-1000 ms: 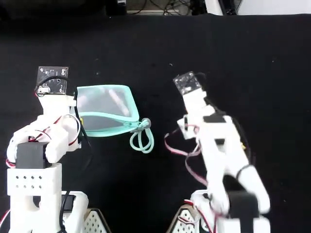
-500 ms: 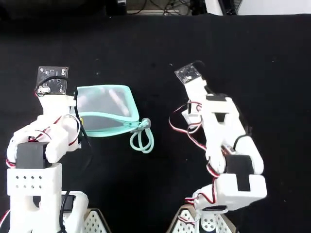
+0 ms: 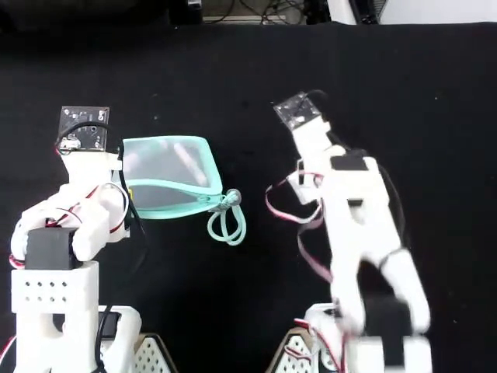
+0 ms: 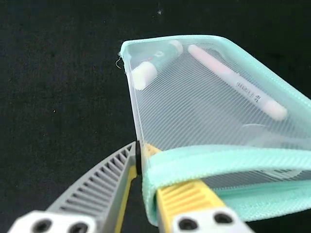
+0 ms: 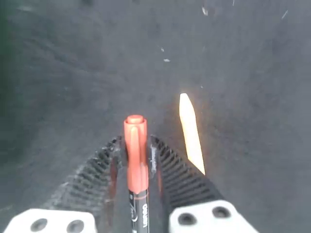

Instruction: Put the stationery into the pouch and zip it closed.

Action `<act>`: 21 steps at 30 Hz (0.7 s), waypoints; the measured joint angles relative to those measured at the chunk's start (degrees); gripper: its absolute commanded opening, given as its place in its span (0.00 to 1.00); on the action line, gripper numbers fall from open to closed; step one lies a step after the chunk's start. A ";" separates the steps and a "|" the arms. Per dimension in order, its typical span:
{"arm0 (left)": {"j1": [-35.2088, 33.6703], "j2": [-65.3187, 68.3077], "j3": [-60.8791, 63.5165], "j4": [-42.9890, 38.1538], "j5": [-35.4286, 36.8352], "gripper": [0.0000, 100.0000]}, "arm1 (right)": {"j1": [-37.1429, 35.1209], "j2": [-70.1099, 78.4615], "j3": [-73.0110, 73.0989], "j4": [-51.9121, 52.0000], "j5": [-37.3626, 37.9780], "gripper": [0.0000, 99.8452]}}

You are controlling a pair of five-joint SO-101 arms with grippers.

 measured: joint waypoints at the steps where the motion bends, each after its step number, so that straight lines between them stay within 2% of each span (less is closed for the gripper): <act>1: 0.00 0.00 0.00 0.00 0.00 0.03 | -1.32 -4.13 0.00 2.20 -0.35 0.01; 6: 0.00 0.00 0.00 0.00 0.00 0.03 | -9.05 -21.45 0.26 13.89 -5.45 0.01; 10: 0.00 0.00 0.00 0.00 0.00 0.03 | -14.15 -24.70 0.62 18.64 -10.55 0.01; 14: 0.00 0.00 0.00 0.00 0.00 0.03 | -14.86 -19.60 1.32 20.04 -13.63 0.01; 18: 0.00 0.00 0.00 0.00 0.00 0.03 | -14.86 -8.35 1.32 19.69 -14.42 0.01; 21: 0.00 0.00 0.00 0.00 0.00 0.03 | -14.42 0.70 1.23 15.30 -16.97 0.01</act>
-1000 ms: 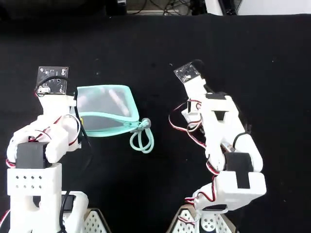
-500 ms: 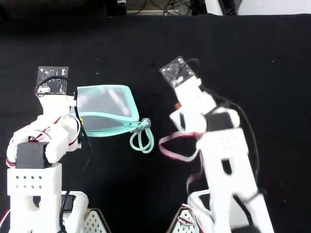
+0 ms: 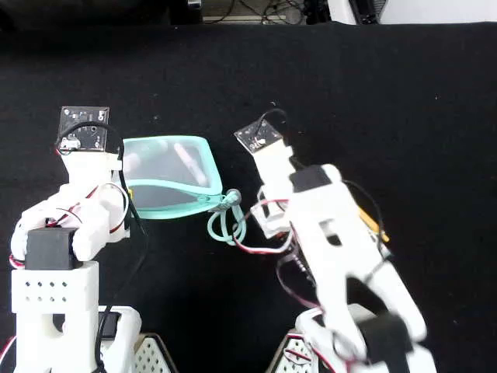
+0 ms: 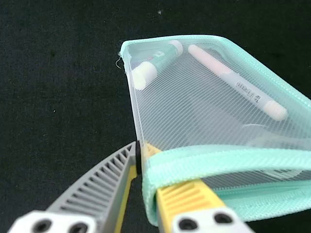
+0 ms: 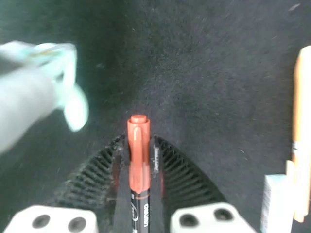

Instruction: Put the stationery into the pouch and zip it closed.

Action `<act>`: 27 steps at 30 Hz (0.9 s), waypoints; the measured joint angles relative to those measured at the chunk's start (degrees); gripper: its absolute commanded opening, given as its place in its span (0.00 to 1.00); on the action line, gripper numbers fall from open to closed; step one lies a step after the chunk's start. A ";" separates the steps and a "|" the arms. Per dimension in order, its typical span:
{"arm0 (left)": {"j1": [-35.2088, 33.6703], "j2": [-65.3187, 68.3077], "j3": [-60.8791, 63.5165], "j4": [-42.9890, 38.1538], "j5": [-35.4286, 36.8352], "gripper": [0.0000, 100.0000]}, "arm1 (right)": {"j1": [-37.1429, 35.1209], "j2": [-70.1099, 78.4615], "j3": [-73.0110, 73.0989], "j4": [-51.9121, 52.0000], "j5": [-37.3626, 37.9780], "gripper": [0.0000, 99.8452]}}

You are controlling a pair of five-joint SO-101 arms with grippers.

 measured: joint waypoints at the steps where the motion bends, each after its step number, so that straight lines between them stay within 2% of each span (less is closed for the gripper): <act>1: 0.00 0.00 0.00 0.00 0.00 0.03 | 0.44 2.90 0.00 -1.85 -0.44 0.01; 5: 0.00 0.00 0.00 0.00 0.00 0.03 | 0.53 10.90 0.00 -7.74 -0.97 0.02; 11: 0.00 0.00 0.00 0.00 0.00 0.03 | 0.53 18.20 -2.55 -6.07 -0.09 0.20; 16: 0.00 0.00 0.00 0.00 0.00 0.03 | 0.18 21.98 -6.15 -2.64 4.13 0.15; 21: 0.00 0.00 0.00 0.00 0.00 0.03 | 0.35 22.77 -6.95 -2.37 4.75 0.11; 24: 0.00 0.00 0.00 0.00 0.00 0.03 | 0.70 22.86 -7.47 -2.37 4.75 0.01; 27: 0.00 0.00 0.00 0.00 0.00 0.03 | 1.14 22.95 -8.09 -2.46 4.84 0.01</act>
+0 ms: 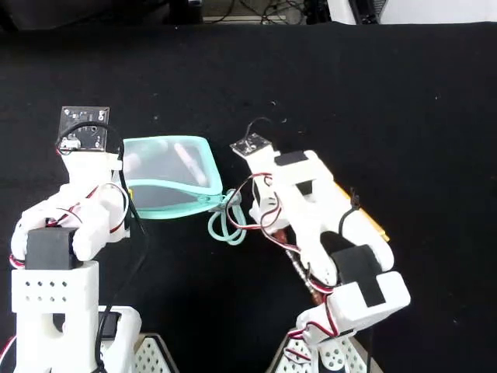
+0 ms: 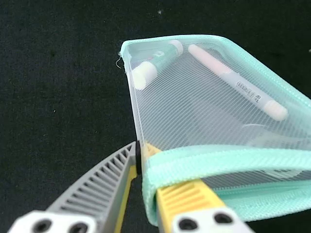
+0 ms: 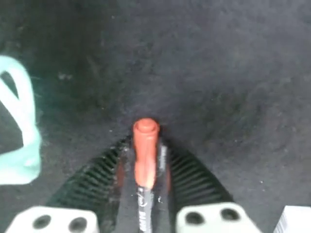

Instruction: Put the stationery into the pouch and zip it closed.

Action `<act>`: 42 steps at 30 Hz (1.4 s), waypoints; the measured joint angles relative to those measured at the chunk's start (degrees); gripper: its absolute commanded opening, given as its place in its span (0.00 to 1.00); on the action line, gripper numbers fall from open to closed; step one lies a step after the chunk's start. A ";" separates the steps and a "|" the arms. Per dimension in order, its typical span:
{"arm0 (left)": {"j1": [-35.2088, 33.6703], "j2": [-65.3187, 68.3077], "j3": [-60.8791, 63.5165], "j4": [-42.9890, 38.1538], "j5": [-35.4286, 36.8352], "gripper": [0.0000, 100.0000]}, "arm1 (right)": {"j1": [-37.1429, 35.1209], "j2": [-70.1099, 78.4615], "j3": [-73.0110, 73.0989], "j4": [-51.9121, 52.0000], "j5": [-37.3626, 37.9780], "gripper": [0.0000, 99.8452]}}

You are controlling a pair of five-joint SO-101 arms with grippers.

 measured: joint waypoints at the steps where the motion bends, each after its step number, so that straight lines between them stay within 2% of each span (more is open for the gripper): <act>1: 0.00 0.00 0.00 0.00 0.00 0.03 | 0.00 0.00 -0.35 0.00 0.00 0.01; 5: 0.00 0.00 0.00 0.00 0.00 0.03 | -0.09 -1.93 -0.53 0.18 0.00 0.01; 8: 0.00 0.00 0.00 0.00 0.00 0.03 | 0.00 -8.97 -0.53 2.64 0.00 0.01; 16: 0.00 0.00 0.00 0.00 0.00 0.03 | 0.00 -43.60 0.00 11.34 0.00 0.01; 20: 0.00 0.00 0.00 0.00 0.00 0.03 | 0.00 -61.01 0.00 10.55 -0.09 0.01; 23: 0.00 0.00 0.00 0.00 0.00 0.03 | -0.53 -71.12 0.00 6.59 -2.90 0.01; 26: 0.00 0.00 0.00 0.00 0.00 0.03 | -4.66 -78.33 0.00 1.32 -6.86 0.01; 33: 0.00 0.00 0.00 0.00 0.00 0.03 | -20.84 -83.34 0.18 -11.87 -11.08 0.01; 42: 0.00 0.00 0.00 0.00 0.00 0.03 | -31.21 -83.25 10.90 -22.59 -11.34 0.01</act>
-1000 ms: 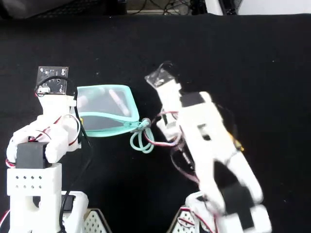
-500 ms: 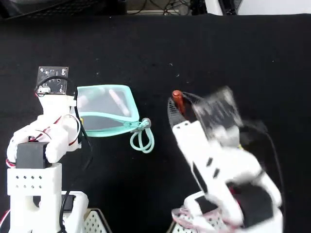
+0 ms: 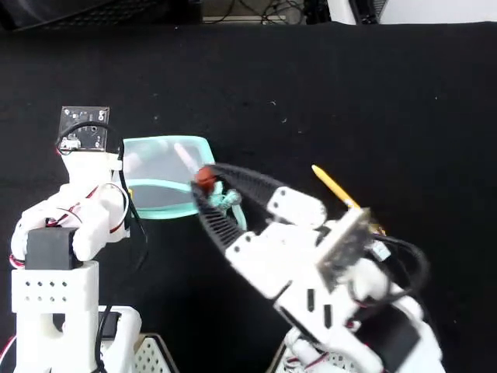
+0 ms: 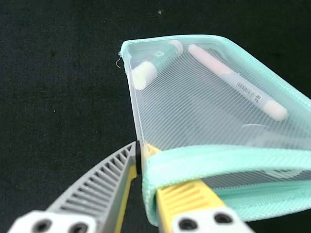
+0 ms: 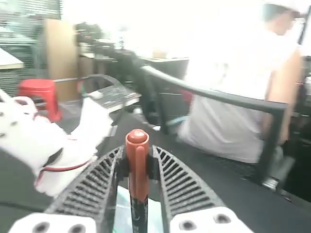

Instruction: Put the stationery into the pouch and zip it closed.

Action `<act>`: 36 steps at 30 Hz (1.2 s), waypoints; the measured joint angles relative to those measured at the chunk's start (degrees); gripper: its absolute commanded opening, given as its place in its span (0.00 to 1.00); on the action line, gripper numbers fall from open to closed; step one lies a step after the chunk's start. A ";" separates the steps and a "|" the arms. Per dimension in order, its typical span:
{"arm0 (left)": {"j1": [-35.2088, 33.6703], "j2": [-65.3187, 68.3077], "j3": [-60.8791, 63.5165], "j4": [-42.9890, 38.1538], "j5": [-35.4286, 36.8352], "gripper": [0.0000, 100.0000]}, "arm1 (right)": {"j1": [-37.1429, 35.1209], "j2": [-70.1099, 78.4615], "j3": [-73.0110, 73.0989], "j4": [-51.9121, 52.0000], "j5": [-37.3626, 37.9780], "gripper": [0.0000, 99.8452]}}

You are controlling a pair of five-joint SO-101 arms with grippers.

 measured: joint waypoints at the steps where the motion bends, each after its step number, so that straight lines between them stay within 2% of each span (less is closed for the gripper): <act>1: 0.00 0.00 0.00 0.00 0.00 0.03 | -0.62 0.26 1.49 -1.93 0.00 0.01; 12: 0.00 0.00 0.00 0.00 0.00 0.03 | -1.67 3.08 5.63 -15.21 0.00 0.01; 19: 0.00 0.00 0.00 0.00 0.00 0.03 | -1.58 13.19 5.89 -16.62 0.09 0.01; 25: 0.00 0.00 0.09 0.00 -0.18 0.03 | -1.85 16.18 10.81 -16.88 0.44 0.01; 31: 0.00 0.00 0.09 0.00 0.00 0.03 | -1.58 17.14 17.76 -16.88 10.46 0.01; 36: 0.00 0.00 0.09 0.00 -0.18 0.03 | -1.85 16.79 20.13 -16.88 15.21 0.02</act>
